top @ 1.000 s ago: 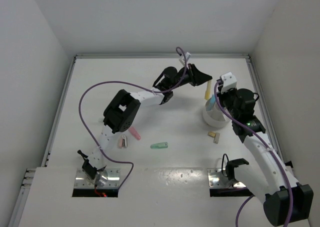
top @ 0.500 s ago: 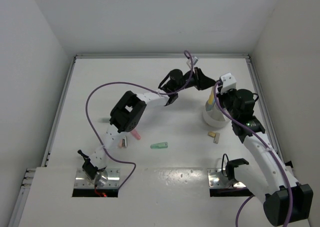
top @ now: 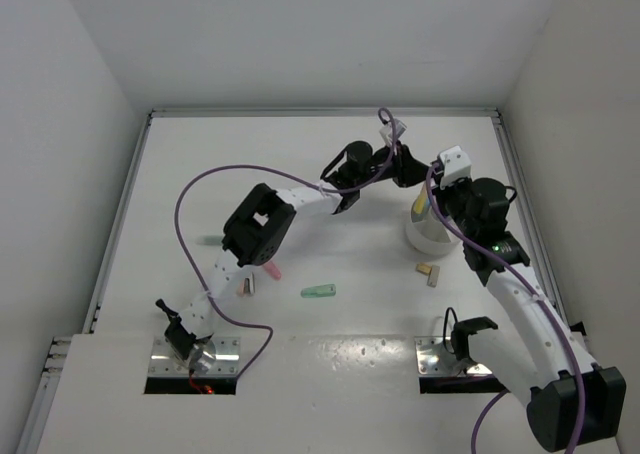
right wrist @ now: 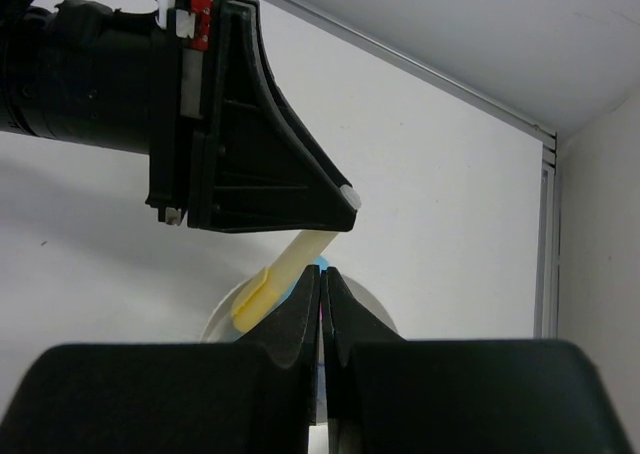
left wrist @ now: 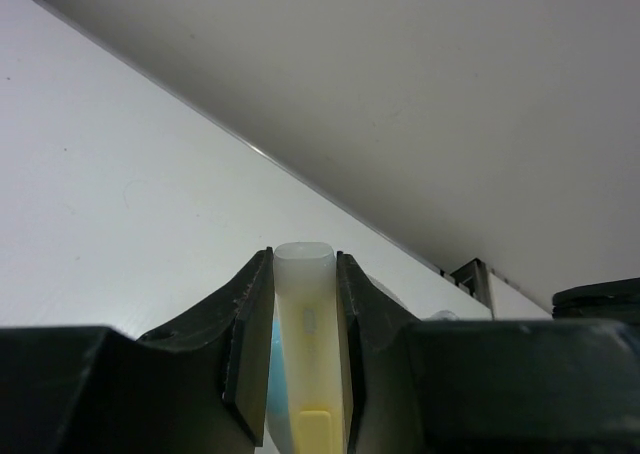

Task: Sort the stationery into containers
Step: Place the pen in the storage box.

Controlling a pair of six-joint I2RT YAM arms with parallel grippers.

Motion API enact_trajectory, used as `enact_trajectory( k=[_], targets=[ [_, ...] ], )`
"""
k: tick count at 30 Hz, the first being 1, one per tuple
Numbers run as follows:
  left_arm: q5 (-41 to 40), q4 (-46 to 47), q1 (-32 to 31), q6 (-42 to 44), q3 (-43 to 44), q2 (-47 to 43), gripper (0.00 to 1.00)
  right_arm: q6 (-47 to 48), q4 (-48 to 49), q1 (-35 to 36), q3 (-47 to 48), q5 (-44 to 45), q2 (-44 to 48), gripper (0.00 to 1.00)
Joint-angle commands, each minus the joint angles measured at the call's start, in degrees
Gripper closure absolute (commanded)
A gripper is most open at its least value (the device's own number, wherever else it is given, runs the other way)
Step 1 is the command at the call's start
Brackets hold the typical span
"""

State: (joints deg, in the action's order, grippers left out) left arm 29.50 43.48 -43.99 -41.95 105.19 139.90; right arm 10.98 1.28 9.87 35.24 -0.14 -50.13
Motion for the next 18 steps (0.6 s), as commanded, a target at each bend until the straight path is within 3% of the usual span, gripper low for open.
enact_trajectory(
  k=[1, 9, 18],
  targets=[
    [-1.98, 0.11, -1.28, 5.39, 2.04, 0.91, 1.0, 0.53, 2.59, -0.2, -0.18, -1.26, -0.23, 1.0],
    [-3.13, 1.33, -1.8, 7.23, 3.27, 2.66, 1.0, 1.06, 2.59, -0.2, -0.18, -1.79, -0.23, 1.0],
    [-4.89, 4.77, -2.86, 10.23, -3.15, 0.99, 1.0, 1.06, 2.59, -0.2, -0.18, -1.79, -0.76, 1.0]
  ],
)
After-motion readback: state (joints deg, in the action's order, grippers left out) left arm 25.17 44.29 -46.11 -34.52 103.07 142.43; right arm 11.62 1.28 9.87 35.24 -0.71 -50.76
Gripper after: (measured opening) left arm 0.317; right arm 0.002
